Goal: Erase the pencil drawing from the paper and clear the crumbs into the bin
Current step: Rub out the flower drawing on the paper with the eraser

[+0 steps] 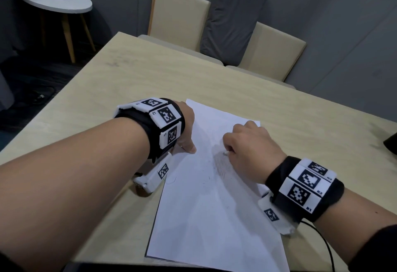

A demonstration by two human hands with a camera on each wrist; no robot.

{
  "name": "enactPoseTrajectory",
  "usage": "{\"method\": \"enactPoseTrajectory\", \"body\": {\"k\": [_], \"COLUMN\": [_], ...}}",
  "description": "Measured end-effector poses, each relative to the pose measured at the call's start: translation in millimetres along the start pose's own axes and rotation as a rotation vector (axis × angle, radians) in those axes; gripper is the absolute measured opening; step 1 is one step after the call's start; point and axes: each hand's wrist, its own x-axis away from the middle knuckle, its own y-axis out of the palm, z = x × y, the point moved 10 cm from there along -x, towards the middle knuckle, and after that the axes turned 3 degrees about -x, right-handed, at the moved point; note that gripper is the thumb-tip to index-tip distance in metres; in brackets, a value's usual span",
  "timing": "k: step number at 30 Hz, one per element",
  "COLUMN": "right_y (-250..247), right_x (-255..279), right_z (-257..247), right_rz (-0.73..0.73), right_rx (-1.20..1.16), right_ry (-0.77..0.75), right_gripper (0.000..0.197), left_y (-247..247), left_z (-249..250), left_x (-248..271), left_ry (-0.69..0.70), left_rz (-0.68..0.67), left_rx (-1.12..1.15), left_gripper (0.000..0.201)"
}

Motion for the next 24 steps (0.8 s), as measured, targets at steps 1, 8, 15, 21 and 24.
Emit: {"method": "enactPoseTrajectory", "body": {"k": [1, 8, 15, 21, 24], "right_y": [0.1, 2.2, 10.5, 4.7, 4.8], "right_x": [0.0, -1.9, 3.5, -5.8, -4.8], "right_z": [0.4, 7.2, -24.3, 38.7, 7.7], "right_rz": [0.001, -0.051, -0.095, -0.059, -0.031], "right_rx": [0.005, -0.029, -0.116, -0.021, -0.062], "right_ry": [0.001, 0.037, -0.063, 0.149, 0.042], "right_gripper": [0.01, 0.013, 0.02, 0.009, 0.01], "left_y": [-0.4, -0.3, -2.4, -3.8, -3.0], "left_z": [0.2, 0.0, 1.9, 3.1, 2.9], "left_x": [0.2, 1.7, 2.7, 5.6, 4.6], "left_ry": [-0.001, -0.007, -0.008, -0.005, -0.007], "left_rz": [0.0, -0.011, -0.001, -0.008, -0.01], "left_rx": [0.001, 0.005, -0.013, -0.012, -0.015], "left_gripper": [0.066, 0.067, 0.065, 0.066, 0.066]}}
